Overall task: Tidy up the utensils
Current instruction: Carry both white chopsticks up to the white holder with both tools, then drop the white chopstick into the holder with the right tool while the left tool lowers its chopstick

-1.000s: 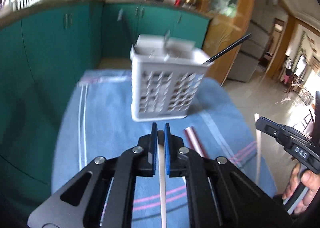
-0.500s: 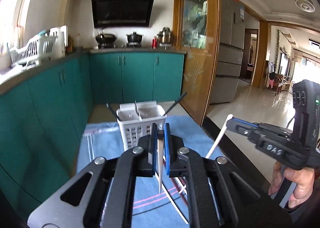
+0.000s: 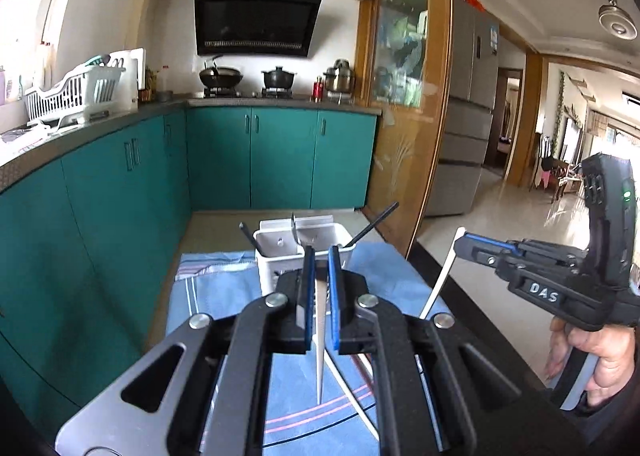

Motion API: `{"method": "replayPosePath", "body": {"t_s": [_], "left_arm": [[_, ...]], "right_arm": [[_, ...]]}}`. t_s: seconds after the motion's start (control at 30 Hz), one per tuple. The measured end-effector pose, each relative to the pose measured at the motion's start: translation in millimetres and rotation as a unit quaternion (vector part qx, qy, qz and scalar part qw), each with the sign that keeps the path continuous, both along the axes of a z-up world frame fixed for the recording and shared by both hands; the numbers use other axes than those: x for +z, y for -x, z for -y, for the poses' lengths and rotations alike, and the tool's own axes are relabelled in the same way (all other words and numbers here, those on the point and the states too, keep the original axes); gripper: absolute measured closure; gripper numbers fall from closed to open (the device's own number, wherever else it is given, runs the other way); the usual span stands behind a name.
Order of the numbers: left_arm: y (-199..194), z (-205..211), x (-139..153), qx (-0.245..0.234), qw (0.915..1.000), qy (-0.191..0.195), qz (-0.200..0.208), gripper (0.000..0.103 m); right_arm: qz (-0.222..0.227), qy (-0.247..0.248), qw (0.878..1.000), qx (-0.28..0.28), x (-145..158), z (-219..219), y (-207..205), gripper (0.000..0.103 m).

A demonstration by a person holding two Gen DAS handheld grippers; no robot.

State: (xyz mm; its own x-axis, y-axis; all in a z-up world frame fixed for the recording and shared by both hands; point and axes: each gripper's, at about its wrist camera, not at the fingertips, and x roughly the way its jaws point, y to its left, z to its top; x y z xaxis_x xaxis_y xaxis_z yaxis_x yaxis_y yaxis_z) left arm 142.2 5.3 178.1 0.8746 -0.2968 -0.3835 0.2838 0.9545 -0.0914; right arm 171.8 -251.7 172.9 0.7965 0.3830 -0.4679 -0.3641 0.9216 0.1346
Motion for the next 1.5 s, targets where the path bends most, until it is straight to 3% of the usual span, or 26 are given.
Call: {"method": "replayPosePath", "body": {"t_s": [0.53, 0.87, 1.07, 1.27, 1.5], "left_arm": [[-4.5, -0.5, -10.2, -0.007, 0.9998, 0.005, -0.020, 0.097], [-10.8, -20.6, -9.6, -0.004, 0.9995, 0.022, -0.023, 0.097], [-11.7, -30.2, -10.6, 0.002, 0.9992, 0.032, -0.025, 0.097], [-12.3, -37.5, -12.6, 0.005, 0.9988, 0.040, -0.028, 0.097], [-15.2, -42.4, -13.6, 0.010, 0.9985, 0.044, -0.031, 0.097]], "right_arm": [[-0.003, 0.001, 1.000, 0.007, 5.2, -9.9, -6.9, 0.097], [0.063, 0.019, 0.998, -0.004, 100.7, -28.1, -50.1, 0.097], [0.085, 0.030, 0.995, -0.032, 129.3, -44.5, -96.5, 0.097], [0.091, 0.034, 0.993, -0.060, 114.4, -56.7, -140.7, 0.097], [0.033, 0.019, 0.997, -0.071, 38.6, -52.0, -174.9, 0.097]]}}
